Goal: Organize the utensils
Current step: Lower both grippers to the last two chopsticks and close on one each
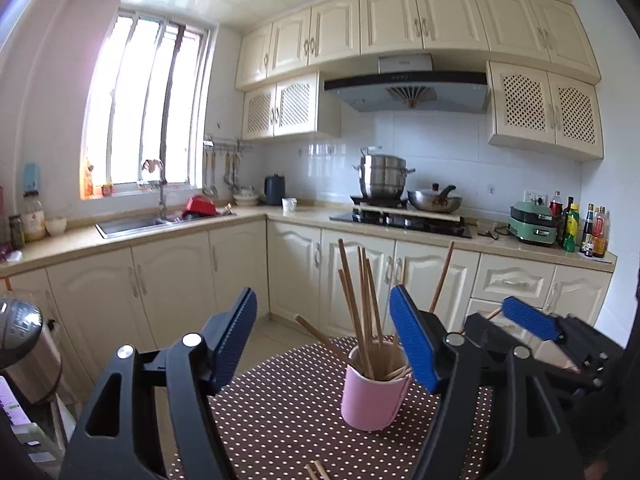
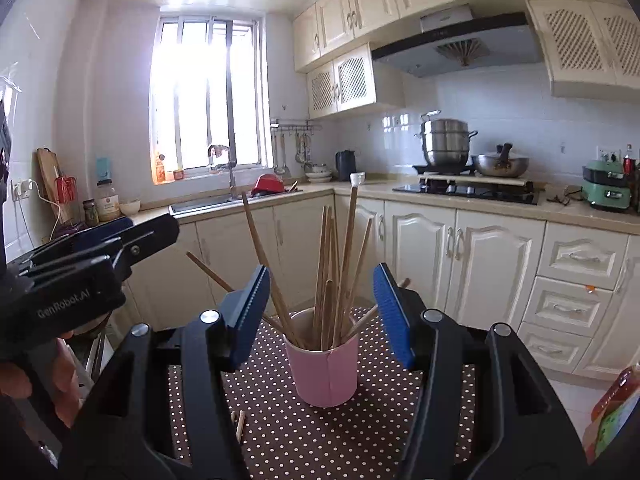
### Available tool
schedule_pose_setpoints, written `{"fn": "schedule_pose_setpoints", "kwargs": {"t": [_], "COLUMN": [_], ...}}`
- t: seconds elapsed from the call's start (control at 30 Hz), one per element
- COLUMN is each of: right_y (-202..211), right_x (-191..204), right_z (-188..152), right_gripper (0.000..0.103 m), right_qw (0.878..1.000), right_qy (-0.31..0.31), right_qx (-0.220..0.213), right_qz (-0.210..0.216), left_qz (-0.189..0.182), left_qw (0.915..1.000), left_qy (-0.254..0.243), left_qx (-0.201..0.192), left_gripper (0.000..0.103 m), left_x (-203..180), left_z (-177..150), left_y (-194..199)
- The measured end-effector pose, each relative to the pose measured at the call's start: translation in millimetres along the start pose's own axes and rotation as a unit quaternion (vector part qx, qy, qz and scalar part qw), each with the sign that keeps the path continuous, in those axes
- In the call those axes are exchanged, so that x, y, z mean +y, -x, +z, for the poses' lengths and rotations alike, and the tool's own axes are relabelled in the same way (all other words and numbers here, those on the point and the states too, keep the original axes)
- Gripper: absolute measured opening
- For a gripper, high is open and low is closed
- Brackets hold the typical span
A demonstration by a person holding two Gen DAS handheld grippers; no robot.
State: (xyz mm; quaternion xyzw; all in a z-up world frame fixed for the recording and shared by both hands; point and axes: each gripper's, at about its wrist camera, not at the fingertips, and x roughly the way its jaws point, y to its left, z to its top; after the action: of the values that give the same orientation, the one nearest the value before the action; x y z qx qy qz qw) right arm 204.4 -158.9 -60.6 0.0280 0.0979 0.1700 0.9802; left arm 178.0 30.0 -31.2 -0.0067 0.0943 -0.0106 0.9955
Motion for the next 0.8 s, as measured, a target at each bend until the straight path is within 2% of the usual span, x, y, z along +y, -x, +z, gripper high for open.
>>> {"fn": "schedule_pose_setpoints", "kwargs": {"t": [0.27,0.8], "right_y": [31,39], "right_x": [6,18], "right_z": [-9,-39], "right_gripper": [0.059,0.06], "right_qw": [1.0,1.0], "right_qy": [0.009,0.0], "right_qx": [-0.012,0.027], "right_qz": [-0.012,0.001], "left_qz": [0.017,0.015], "left_qw": [0.9997,0.9998], "left_qy": [0.003,-0.012], "left_qx": [-0.019,0.011], "left_gripper": [0.072,0.072], "left_x": [2,8], "left_z": [-11,-38], "left_y": [37,50]}}
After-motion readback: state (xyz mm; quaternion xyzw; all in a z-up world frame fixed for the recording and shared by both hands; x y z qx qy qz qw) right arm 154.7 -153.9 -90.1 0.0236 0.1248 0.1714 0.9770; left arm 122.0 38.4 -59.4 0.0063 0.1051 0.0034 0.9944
